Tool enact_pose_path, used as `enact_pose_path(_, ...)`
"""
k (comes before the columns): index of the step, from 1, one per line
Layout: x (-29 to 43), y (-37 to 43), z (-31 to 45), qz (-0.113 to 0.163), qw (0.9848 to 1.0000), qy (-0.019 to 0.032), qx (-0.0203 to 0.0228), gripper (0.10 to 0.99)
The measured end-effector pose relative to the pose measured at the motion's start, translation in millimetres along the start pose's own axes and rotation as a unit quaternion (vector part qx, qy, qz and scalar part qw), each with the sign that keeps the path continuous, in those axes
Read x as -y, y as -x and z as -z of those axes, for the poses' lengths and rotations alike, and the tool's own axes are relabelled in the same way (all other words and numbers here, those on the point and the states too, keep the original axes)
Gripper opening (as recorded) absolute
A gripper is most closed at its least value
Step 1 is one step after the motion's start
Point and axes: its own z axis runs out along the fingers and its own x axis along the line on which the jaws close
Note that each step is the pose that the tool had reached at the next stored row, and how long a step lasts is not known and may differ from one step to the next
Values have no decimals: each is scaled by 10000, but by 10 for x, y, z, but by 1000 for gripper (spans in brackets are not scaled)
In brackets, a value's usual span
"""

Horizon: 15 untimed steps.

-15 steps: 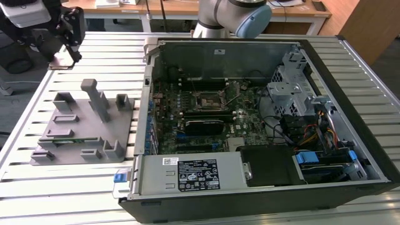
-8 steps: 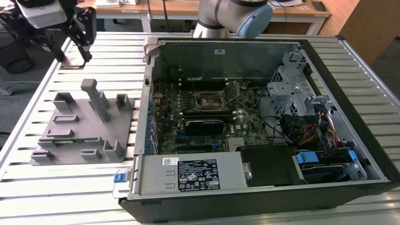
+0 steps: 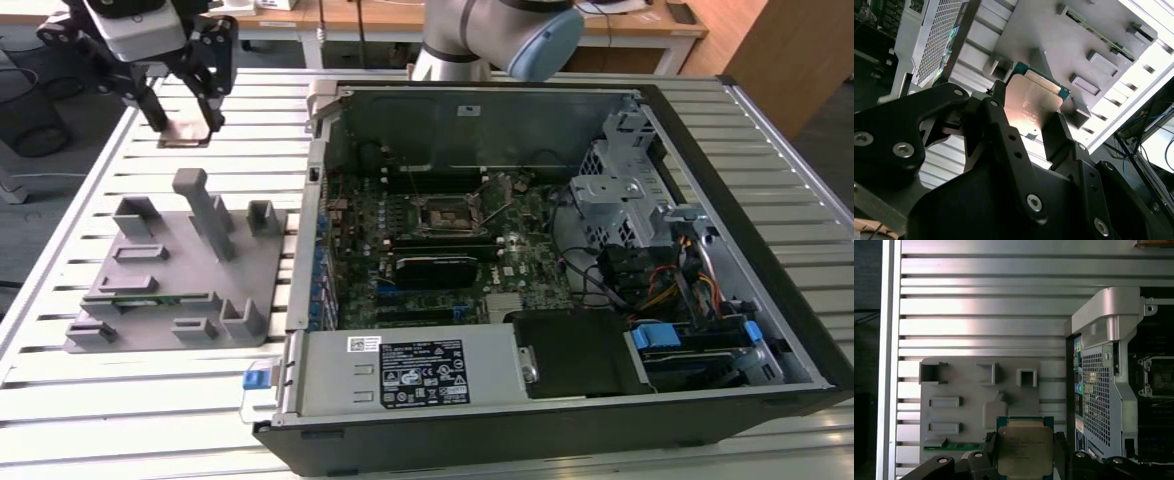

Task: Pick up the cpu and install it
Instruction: 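Pick up the cpu and move it towards the insertion slot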

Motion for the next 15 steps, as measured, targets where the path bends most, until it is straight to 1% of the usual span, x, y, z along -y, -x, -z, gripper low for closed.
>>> enact_pose_path(8, -4, 251, -4, 0, 10000, 9, -1, 537)
enact_pose_path(14, -6, 381, -8, 0, 10000, 19, 0, 537)
enact_pose_path(15, -7, 466, -9, 0, 10000, 28, -1, 537)
